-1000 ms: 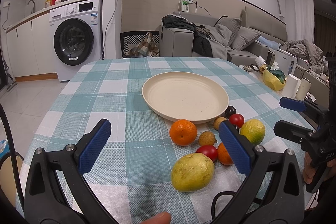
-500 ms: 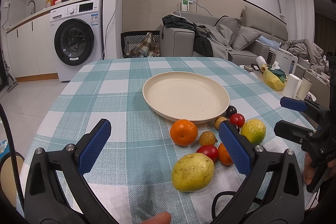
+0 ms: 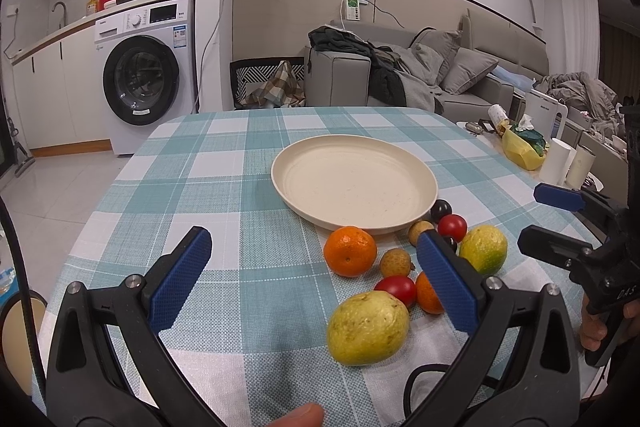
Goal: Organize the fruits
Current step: 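Close the left tool on the large yellow fruit while the right tool grips the yellow-green citrus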
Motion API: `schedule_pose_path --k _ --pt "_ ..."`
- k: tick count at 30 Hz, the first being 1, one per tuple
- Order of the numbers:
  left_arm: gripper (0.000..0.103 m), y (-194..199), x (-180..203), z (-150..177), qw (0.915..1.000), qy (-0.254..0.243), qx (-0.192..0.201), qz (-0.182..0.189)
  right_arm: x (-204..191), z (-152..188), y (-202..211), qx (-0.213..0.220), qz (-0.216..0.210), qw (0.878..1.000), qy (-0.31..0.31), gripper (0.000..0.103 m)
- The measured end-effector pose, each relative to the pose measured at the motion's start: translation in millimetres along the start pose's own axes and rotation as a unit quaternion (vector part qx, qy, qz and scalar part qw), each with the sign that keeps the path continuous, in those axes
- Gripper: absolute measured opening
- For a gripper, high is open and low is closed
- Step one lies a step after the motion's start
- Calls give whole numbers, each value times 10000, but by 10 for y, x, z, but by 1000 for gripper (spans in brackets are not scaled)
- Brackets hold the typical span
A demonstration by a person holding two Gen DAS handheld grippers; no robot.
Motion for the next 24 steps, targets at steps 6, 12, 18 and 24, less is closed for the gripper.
schedule_pose_path --k 6,12,18,24 --pt "102 -43 12 76 10000 14 -61 41 11 2 -41 -111 27 9999 -6 103" --pt "102 -113 -112 95 9998 21 -157 89 62 8 -73 -196 93 9997 -113 103" --pt "102 -149 -109 122 9992 -4 -322 241 55 13 -86 -254 71 9996 -87 103" --pt "102 -161 -99 129 9991 -21 -397 160 85 70 -163 -543 24 9984 -137 103"
Point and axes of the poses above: each gripper's, at about its wrist camera, not at the fingertips, and y roughly against the way its jaws point, x to its right, z to its underside, the point moved 7 cm from there along -y, roughly the way its jaws point, and after that the axes turned 5 degrees about z, right-handed, at the moved point
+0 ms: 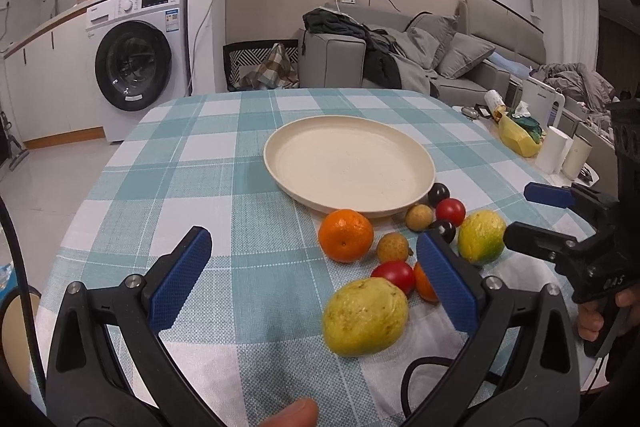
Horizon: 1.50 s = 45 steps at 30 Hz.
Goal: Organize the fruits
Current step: 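Close the left tool on the large yellow fruit while the right tool grips the yellow-green citrus, then lift the yellow fruit with the left tool while the right tool lifts the citrus toward the plate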
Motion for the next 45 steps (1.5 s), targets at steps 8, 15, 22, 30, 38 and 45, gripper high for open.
schedule_pose_path --k 8,15,22,30,38,45 --pt "102 -5 136 92 9983 -364 -396 236 56 88 -125 -421 -93 9990 -148 102" --pt "101 -100 213 188 9953 -476 -774 332 11 140 -171 -613 -218 9978 -104 85" --pt "87 -155 235 326 9916 -448 -1108 486 13 163 -189 -692 -297 9970 -179 84" --pt "61 -224 294 400 9870 -476 -1375 686 28 180 -247 -840 -436 9950 -309 75" --pt "47 -223 293 392 9862 -383 -1369 846 -40 207 -330 -1024 -553 9926 -343 58" --pt "47 -170 244 310 9896 -270 -1155 819 13 208 -331 -992 -560 9923 -492 54"
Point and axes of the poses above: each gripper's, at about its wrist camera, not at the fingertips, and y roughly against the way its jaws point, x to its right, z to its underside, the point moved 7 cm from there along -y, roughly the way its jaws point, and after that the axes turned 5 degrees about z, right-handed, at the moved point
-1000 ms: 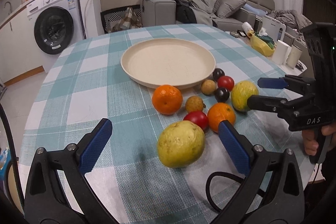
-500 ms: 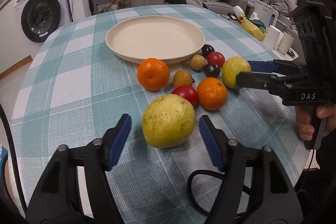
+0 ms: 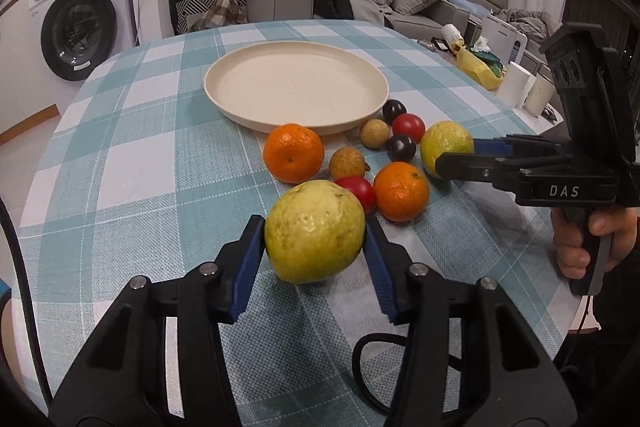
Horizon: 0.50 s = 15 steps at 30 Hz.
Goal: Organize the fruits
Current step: 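Lift the yellow fruit with the left tool while the right tool lifts the citrus toward the plate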
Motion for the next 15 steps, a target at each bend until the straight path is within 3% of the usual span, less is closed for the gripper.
schedule_pose_path --k 15 --pt "47 137 -103 -214 9987 137 484 -116 -95 -73 138 407 -189 9990 14 54"
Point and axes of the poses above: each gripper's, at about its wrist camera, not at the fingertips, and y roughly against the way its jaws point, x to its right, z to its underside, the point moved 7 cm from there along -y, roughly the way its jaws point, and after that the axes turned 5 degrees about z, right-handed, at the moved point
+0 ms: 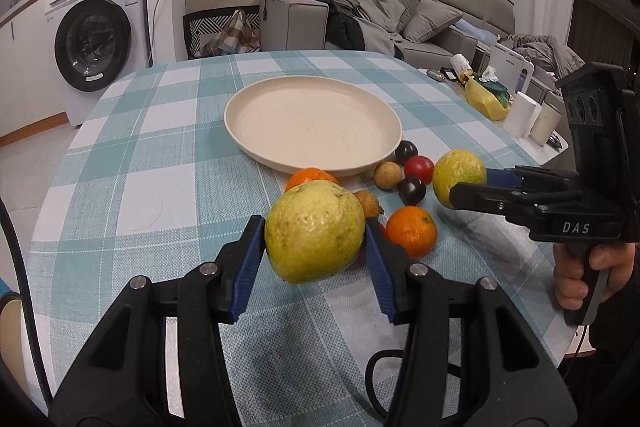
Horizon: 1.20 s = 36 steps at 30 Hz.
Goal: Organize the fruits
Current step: 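Lift the yellow fruit with the left tool while the right tool lifts the citrus toward the plate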
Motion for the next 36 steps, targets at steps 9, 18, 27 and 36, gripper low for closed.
schedule_pose_path --k 9,18,27,36 --pt "47 -17 -2 -225 9997 -44 239 -72 -77 -179 59 249 -73 9996 63 54" --pt "47 -132 69 -449 9990 -154 388 -169 -15 -340 77 453 -84 9989 27 54" --pt "47 -362 52 -669 9986 -130 481 -181 57 -450 69 512 -75 9986 -53 54" --pt "47 -601 -106 -847 9982 29 535 -260 111 -558 -43 505 -58 9986 -123 54"
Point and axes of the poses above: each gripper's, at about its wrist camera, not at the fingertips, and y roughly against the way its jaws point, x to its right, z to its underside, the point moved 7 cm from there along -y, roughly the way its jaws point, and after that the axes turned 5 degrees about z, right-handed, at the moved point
